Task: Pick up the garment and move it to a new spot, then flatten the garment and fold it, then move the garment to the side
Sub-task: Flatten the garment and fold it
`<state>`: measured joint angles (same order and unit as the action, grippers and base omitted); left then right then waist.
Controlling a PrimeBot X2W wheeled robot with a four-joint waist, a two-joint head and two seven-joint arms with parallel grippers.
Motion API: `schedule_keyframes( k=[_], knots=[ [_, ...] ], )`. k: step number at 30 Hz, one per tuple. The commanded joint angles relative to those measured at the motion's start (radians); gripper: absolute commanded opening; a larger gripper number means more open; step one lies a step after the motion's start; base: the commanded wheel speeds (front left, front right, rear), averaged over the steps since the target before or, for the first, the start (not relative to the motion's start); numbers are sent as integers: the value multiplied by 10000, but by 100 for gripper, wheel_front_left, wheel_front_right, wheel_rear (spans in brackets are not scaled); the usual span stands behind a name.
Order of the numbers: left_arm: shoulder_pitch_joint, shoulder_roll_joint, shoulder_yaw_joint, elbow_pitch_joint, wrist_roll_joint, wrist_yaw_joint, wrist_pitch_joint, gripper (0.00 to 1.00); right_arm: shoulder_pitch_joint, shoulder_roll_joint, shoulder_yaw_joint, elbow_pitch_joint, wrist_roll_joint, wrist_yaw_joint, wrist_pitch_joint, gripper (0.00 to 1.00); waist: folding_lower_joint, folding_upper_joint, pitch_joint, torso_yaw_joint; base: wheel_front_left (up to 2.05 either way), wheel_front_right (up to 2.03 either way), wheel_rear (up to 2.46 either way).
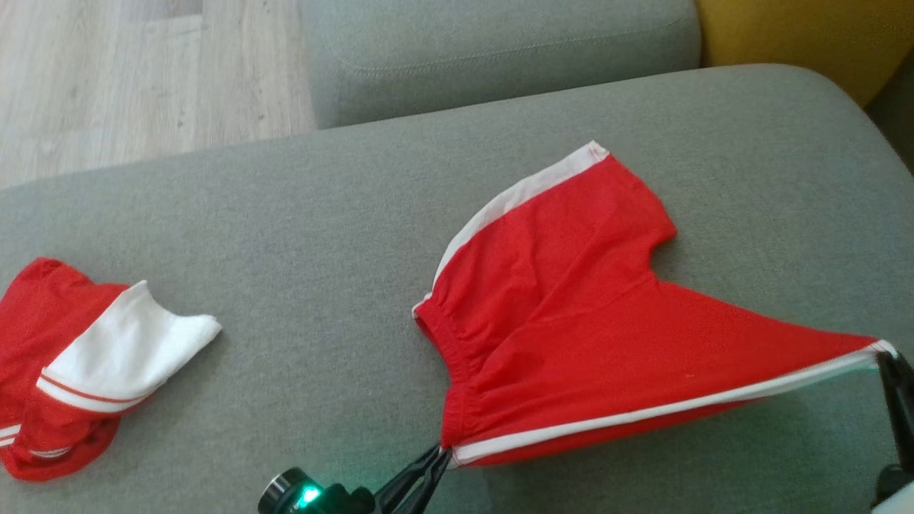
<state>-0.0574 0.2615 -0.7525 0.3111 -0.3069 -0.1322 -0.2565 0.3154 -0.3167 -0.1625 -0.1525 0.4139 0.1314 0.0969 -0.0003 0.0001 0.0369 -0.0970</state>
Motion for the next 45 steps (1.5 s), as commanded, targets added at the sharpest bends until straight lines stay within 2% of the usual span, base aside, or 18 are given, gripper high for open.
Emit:
schedule_keyframes(
  k=[1,5,8,13,17,23,29,39,40,41,42,43,44,45],
  knots=[
    [-151,282,379,-408,-82,84,-52,0,-16,-214,-345,-857,-121,-7,251,0,3,-1,-82,-48,0,0,0],
    [-214,136,462,-810,-307,112,-49,0,-27,117,-659,-1558,-449,-7,810,0,3,-1,-88,46,0,0,0],
    [-674,-165,393,-885,-449,93,-11,0,-756,273,-619,-1303,-585,-7,1076,0,3,-1,-9,264,0,0,0],
    [-1291,-548,450,-714,-716,75,16,0,-1949,155,-309,-590,-655,-7,1149,0,3,-1,274,538,0,0,0],
    [-1976,-992,890,-311,-983,310,5,0,-3453,-275,196,708,-1064,-7,989,0,3,-1,687,827,0,0,0],
    [-2933,-1554,1151,448,-1295,284,-18,0,-5878,-615,1295,2873,-1170,-7,615,0,3,-1,1187,1175,0,0,0],
    [-3974,-1877,921,1431,-1600,151,7,0,-7871,-673,2217,5117,-1511,-7,254,0,3,-1,1735,1467,0,0,0],
    [-5330,-2081,697,2928,-1683,246,-29,0,-10312,-284,2848,8564,-1549,-7,-1062,0,3,-1,2571,1787,0,0,0],
    [-5385,-2087,686,3017,-1699,257,-35,0,-10475,-223,2915,8840,-1514,-7,-1209,1,3,-1,2610,1791,0,0,0],
    [-5422,-2093,681,3091,-1724,263,-39,0,-10610,-162,3020,9089,-1496,-7,-1347,24,3,-1,2634,1782,0,0,0],
    [-5440,-2097,688,3155,-1768,271,-43,24,-10722,-93,3128,9290,-1444,-7,-1538,65,3,-1,2647,1776,0,0,0],
    [-5447,-2101,699,3197,-1797,295,-45,59,-10813,-28,3200,9457,-1361,-7,-1800,100,3,-1,2648,1762,0,0,0],
    [-5432,-2104,692,3233,-1809,307,-47,100,-10871,42,3265,9591,-1261,-7,-2123,100,3,-1,2627,1747,0,0,0],
    [-5401,-2106,686,3239,-1821,312,-48,100,-10873,125,3368,9701,-1127,-7,-2450,100,3,-1,2579,1731,0,0,0]
  ],
)
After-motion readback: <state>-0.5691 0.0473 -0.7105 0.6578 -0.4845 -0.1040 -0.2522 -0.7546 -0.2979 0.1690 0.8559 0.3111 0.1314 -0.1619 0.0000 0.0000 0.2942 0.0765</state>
